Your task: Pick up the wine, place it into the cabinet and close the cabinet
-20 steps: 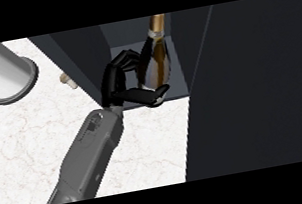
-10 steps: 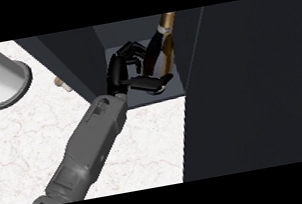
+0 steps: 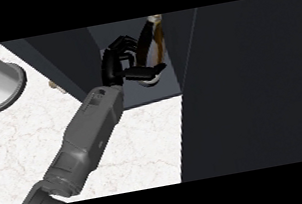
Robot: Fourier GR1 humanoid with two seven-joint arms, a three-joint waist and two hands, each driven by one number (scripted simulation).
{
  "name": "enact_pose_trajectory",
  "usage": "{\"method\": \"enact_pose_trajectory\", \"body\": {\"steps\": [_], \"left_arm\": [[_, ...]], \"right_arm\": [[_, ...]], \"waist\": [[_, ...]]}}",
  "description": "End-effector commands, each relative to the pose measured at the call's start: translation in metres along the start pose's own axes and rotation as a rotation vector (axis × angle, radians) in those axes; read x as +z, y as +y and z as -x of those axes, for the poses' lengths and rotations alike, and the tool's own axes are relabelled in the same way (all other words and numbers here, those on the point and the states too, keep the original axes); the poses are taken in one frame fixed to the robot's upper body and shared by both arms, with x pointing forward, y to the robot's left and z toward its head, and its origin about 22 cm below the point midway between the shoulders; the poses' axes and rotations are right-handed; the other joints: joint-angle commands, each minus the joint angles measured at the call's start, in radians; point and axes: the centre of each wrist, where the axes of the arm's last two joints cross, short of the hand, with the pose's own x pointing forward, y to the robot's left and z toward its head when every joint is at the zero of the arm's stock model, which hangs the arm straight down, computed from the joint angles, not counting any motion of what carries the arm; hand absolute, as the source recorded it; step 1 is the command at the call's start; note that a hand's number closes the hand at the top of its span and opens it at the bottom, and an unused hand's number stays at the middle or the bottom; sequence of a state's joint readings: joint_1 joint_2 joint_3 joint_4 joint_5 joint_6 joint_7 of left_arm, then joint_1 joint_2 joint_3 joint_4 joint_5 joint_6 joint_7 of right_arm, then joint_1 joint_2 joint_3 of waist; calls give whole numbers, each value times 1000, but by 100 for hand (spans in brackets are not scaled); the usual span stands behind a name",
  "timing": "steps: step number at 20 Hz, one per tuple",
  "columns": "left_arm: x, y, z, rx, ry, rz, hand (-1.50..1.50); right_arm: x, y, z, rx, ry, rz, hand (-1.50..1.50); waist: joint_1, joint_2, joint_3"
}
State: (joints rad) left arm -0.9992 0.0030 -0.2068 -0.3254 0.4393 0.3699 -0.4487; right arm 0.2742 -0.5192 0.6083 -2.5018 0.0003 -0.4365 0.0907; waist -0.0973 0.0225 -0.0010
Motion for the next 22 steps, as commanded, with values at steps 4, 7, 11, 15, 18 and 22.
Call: {"method": "enact_pose_trajectory", "body": {"steps": [4, 7, 11, 15, 18, 22], "left_arm": [[-2, 6, 7, 0, 23, -62, 150], [-14, 18, -5, -34, 3, -79, 150], [-9, 14, 4, -97, -28, -98, 150], [-12, 18, 0, -153, -72, -111, -150], [-20, 33, -7, -199, -57, -152, -150], [-29, 41, -20, -234, -66, -213, -150]], "right_arm": [[15, 0, -36, -129, -11, -27, -150], [13, 0, -29, -119, -12, -43, -150], [10, -4, -24, -94, -17, -55, -150], [11, -2, -23, -120, -10, -54, -150], [13, -1, -24, -114, -22, -46, -150], [13, 0, -23, -104, -50, -79, -150]], "waist": [[-16, 3, 0], [-23, 11, 0], [-27, 19, 0], [-22, 16, 0], [-31, 14, 0], [-47, 23, -1]]}}
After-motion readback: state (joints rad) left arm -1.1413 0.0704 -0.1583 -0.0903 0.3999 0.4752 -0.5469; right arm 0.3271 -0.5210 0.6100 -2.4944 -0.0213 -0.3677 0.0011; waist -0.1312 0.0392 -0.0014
